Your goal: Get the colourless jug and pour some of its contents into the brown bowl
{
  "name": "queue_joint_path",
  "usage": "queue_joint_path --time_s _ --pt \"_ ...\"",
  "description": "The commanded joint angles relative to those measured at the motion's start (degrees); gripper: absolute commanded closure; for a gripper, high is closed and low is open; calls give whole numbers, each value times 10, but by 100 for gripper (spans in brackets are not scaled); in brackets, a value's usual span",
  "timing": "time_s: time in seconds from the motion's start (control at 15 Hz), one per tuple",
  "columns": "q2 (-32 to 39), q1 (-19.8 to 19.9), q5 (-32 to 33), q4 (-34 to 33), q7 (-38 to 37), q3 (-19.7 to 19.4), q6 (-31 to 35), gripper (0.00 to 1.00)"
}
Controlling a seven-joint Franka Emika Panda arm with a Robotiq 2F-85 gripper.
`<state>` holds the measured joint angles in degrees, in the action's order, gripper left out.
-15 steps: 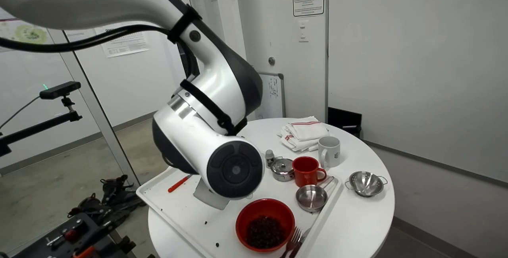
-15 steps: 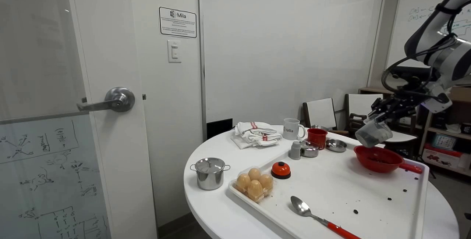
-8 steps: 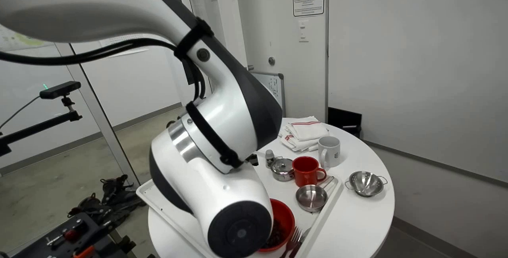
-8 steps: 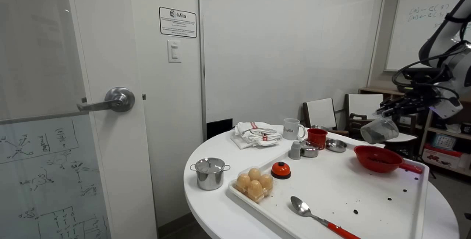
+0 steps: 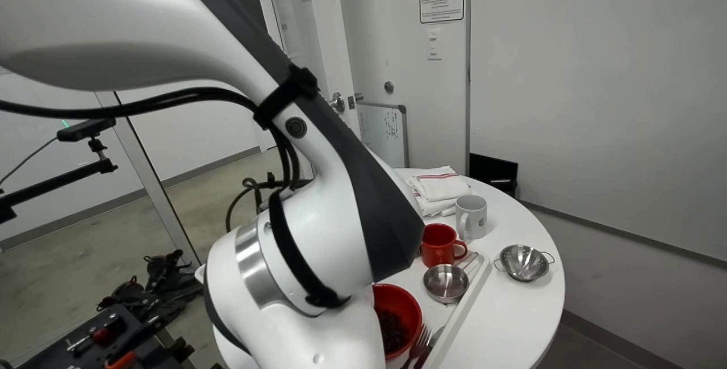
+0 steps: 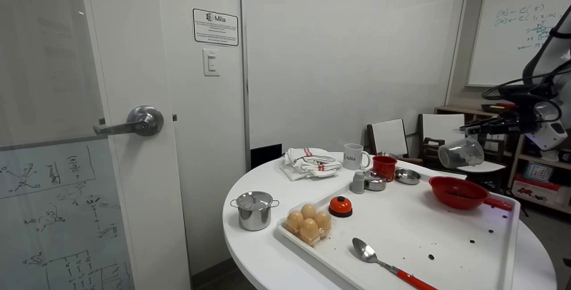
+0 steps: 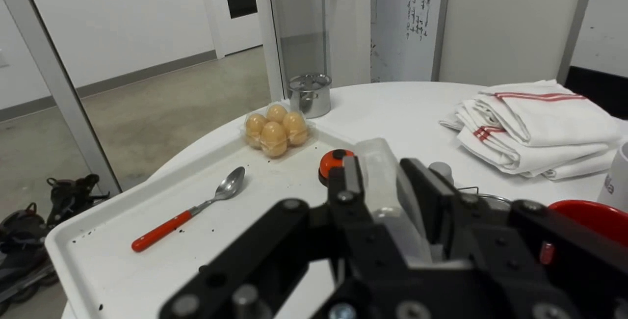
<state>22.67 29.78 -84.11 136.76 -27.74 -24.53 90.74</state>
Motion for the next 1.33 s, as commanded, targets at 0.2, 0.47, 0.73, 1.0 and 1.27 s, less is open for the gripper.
queue_joint_path --time_s 0.2,0.47,0.73,1.0,1.27 --pt "58 33 -17 -30 36 -11 -118 93" --pt "82 47 -15 -43 52 -10 -156 93" --pt "98 50 -17 -53 60 -8 -173 93" --pt "91 32 -25 -54 50 -9 -147 93" --pt "74 -1 -20 -60 36 -11 -110 93"
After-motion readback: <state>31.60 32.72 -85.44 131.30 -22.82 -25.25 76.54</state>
